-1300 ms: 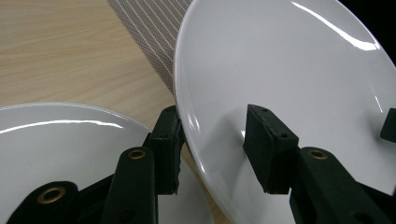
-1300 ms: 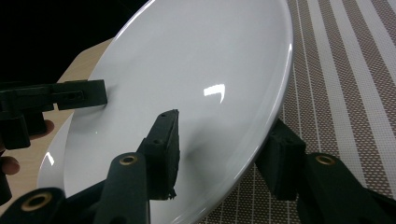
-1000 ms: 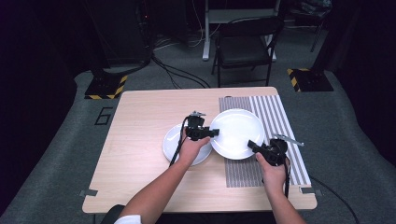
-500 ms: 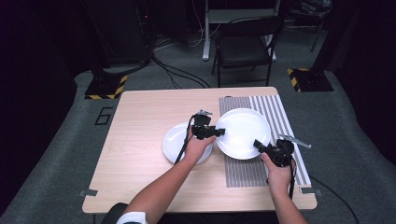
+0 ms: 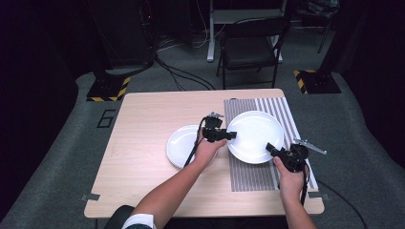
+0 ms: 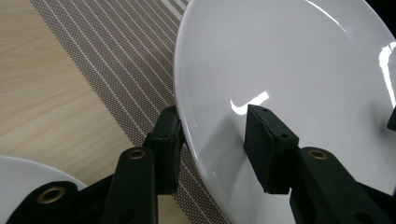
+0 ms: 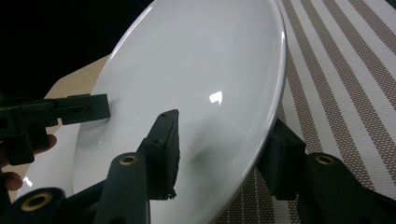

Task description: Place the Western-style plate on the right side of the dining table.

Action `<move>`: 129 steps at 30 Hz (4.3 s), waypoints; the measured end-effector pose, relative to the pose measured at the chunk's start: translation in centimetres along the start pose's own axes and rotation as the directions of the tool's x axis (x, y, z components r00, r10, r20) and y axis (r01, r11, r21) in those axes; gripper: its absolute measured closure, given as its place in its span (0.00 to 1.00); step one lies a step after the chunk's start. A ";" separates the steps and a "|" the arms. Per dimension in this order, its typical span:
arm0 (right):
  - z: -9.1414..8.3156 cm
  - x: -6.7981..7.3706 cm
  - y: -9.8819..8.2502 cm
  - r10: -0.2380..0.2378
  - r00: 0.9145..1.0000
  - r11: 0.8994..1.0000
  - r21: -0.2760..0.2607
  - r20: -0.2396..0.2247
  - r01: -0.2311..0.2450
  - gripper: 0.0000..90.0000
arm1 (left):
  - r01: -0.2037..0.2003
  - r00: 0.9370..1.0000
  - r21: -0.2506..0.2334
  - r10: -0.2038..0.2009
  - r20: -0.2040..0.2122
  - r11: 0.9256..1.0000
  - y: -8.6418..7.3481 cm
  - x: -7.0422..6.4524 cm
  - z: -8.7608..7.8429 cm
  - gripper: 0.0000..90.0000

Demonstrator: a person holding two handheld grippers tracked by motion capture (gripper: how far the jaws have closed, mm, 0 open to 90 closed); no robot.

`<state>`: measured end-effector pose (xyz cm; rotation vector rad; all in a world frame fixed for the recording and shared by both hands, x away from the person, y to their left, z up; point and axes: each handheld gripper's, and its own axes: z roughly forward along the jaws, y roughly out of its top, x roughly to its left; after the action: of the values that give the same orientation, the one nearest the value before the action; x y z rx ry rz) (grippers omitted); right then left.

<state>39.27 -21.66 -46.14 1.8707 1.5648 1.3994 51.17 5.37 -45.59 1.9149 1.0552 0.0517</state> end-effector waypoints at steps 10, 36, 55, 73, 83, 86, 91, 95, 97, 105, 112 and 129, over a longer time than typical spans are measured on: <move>-0.9 -0.7 0.1 0.010 1.000 1.000 -0.018 0.019 -0.010 0.58 | -0.012 1.000 0.004 0.012 0.015 1.000 0.4 -0.9 0.7 0.63; -1.2 -2.5 -0.3 0.026 0.996 1.000 -0.017 0.090 -0.025 0.60 | -0.035 0.999 0.025 0.035 0.035 0.999 0.4 -2.1 2.5 0.63; -0.4 -3.8 -1.1 0.028 0.994 1.000 -0.002 0.107 -0.027 0.59 | -0.052 0.998 0.048 0.051 0.021 0.997 -0.1 -2.2 3.7 0.64; 0.4 -4.7 -1.7 0.033 0.992 0.999 0.016 0.118 -0.036 0.59 | -0.047 0.999 0.067 0.047 0.012 0.997 -0.8 -1.8 4.8 0.64; 1.0 -5.1 -1.8 0.015 0.993 0.999 0.027 0.120 -0.018 0.59 | -0.038 0.999 0.073 0.038 0.006 0.997 -1.1 -1.4 5.5 0.64; 1.1 -5.2 -1.8 0.015 0.992 0.999 0.035 0.127 -0.020 0.59 | -0.032 0.999 0.078 0.031 0.004 0.996 -1.2 -1.4 5.7 0.64; 1.4 -5.4 -1.9 0.011 0.991 0.999 0.045 0.134 -0.017 0.59 | -0.026 1.000 0.083 0.026 0.004 0.996 -1.3 -1.2 6.2 0.64; 1.5 -5.5 -1.9 0.002 0.990 0.999 0.049 0.139 -0.009 0.60 | -0.024 1.000 0.084 0.023 0.007 0.996 -1.4 -1.0 6.4 0.64; 1.6 -5.5 -1.8 0.011 0.990 0.999 0.050 0.141 -0.018 0.60 | -0.019 1.000 0.083 0.018 0.007 0.996 -1.4 -1.0 6.5 0.64; 1.9 -5.8 -1.8 0.007 0.991 0.998 0.056 0.133 -0.015 0.59 | -0.019 1.000 0.083 0.019 0.001 0.996 -1.4 -0.8 6.8 0.64; 2.1 -6.0 -1.7 0.010 0.990 0.998 0.061 0.140 -0.018 0.60 | -0.012 1.000 0.084 0.012 -0.004 0.996 -1.3 -0.8 7.3 0.64; 3.0 -6.6 -1.6 0.018 0.989 0.997 0.075 0.149 -0.029 0.60 | -0.009 1.000 0.106 0.012 -0.029 0.994 -1.4 -0.7 8.0 0.64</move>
<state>41.41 -25.97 -51.79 1.9947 1.5483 1.1945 53.29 -0.38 -50.99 2.0205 1.0866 0.0299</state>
